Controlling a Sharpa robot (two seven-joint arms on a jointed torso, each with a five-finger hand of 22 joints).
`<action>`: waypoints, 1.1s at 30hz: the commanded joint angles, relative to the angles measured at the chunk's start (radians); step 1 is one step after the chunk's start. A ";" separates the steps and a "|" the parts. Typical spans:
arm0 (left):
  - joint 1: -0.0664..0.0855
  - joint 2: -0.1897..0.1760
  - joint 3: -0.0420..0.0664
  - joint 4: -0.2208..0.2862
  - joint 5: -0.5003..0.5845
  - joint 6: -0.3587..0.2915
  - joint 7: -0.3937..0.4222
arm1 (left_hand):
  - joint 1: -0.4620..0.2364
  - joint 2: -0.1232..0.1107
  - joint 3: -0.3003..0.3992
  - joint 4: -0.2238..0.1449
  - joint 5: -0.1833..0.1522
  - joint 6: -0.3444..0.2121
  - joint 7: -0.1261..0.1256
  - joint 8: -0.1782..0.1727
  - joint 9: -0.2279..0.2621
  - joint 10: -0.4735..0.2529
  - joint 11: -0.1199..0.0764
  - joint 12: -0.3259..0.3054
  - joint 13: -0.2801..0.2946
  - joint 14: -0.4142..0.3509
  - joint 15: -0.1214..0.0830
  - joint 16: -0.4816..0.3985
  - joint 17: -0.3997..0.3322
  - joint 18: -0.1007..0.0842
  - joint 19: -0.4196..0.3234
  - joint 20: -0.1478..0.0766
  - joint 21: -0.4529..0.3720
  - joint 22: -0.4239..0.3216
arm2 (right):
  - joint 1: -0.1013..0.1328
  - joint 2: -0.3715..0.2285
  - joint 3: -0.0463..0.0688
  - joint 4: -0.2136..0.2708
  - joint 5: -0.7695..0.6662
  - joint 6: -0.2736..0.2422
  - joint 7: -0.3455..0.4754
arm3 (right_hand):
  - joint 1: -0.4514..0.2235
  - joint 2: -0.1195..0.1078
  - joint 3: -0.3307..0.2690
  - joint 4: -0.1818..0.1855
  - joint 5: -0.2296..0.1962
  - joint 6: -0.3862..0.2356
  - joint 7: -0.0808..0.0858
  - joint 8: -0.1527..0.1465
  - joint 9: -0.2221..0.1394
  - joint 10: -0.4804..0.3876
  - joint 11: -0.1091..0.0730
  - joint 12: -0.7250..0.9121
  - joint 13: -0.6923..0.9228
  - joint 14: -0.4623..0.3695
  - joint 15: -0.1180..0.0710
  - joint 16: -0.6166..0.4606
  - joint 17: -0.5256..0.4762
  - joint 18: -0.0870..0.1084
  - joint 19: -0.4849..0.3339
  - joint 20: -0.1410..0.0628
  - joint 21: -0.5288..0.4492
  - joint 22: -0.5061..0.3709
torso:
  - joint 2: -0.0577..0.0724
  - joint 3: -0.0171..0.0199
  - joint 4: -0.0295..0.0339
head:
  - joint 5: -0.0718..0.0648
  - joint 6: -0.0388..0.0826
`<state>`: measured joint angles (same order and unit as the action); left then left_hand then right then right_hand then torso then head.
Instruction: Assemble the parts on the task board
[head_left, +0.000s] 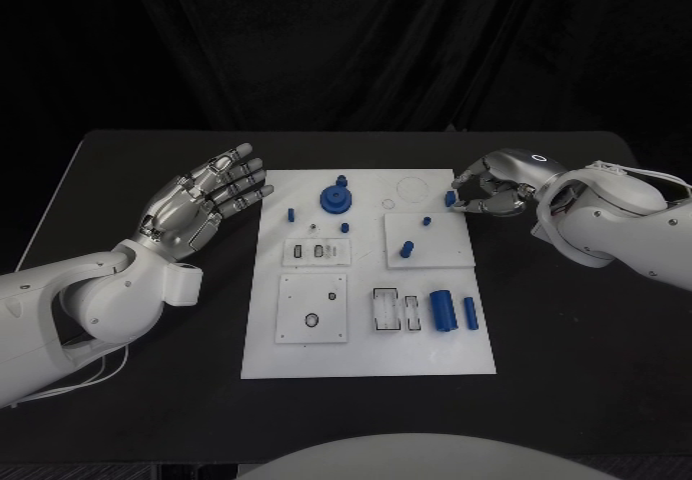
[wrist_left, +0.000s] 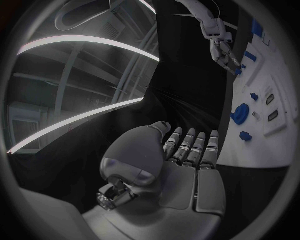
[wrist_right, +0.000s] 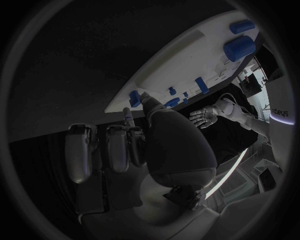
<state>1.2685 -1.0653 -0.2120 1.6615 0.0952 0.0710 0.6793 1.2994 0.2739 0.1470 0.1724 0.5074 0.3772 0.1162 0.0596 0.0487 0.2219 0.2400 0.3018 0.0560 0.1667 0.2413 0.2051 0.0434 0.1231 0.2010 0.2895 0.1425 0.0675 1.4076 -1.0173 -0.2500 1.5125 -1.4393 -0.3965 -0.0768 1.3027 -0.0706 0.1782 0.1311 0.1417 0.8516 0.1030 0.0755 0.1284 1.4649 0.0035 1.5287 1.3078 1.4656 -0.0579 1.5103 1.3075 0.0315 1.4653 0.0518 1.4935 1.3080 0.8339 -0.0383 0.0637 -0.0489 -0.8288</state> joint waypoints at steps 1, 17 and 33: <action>-0.002 0.001 0.001 0.000 0.000 0.020 0.136 | -0.012 0.000 0.007 0.000 0.003 0.001 0.003 0.003 0.002 -0.001 0.007 0.003 0.001 -0.003 0.006 0.006 0.001 -0.009 0.004 0.002 0.004 0.000 | -0.005 0.005 0.001 -0.007 0.000 -0.011 -0.025 | 0.014 0.001 -0.003 0.000 0.006 -0.007 0.006 -0.005 -0.003 0.035 0.003 -0.008 0.152 0.075 -0.003 -0.006 0.116 0.001 0.037 -0.002 -0.005 0.172 | 0.000 -0.0005 0.0003 | 0.001 -0.002; -0.002 0.003 0.001 -0.004 0.000 0.025 0.133 | -0.017 -0.001 0.013 0.000 0.003 0.010 0.008 0.006 0.003 0.001 0.009 0.006 0.001 -0.004 0.006 0.006 0.001 -0.010 0.004 0.001 0.004 0.000 | -0.009 0.033 0.001 -0.032 0.000 -0.012 -0.019 | 0.034 0.006 0.000 -0.006 0.023 0.019 0.010 0.009 0.000 0.031 0.007 -0.012 0.143 0.073 0.001 -0.011 0.106 0.002 0.034 0.002 -0.011 0.169 | -0.001 -0.0001 -0.0010 | 0.003 -0.005; -0.003 0.004 0.001 -0.007 0.000 0.026 0.127 | -0.018 -0.001 0.014 -0.001 0.003 0.009 0.009 0.006 0.003 0.001 0.010 0.007 0.001 -0.005 0.006 0.006 0.001 -0.010 0.004 0.001 0.004 0.000 | -0.014 0.048 0.001 -0.040 -0.001 -0.016 -0.010 | 0.057 0.011 0.004 -0.014 0.069 0.091 0.005 0.044 0.026 0.030 0.008 -0.014 0.139 0.074 0.002 -0.012 0.107 0.002 0.034 0.003 -0.014 0.169 | -0.002 -0.0020 0.0012 | 0.001 -0.006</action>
<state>1.2679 -1.0637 -0.2120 1.6542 0.0953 0.0818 0.6793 1.2916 0.2743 0.1552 0.1695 0.5074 0.3843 0.1232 0.0596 0.0499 0.2254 0.2435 0.3018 0.0560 0.1629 0.2450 0.2050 0.0432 0.1234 0.2009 0.2895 0.1425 0.0674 1.3967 -0.9707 -0.2497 1.4745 -1.4381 -0.3981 -0.0796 1.3523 -0.0590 0.1811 0.1225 0.2056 0.9357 0.1089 0.1160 0.1523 1.4649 0.0035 1.5188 1.3078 1.4656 -0.0579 1.5021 1.3074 0.0315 1.4653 0.0518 1.4856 1.3076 0.8320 -0.0398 0.0632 -0.0466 -0.8348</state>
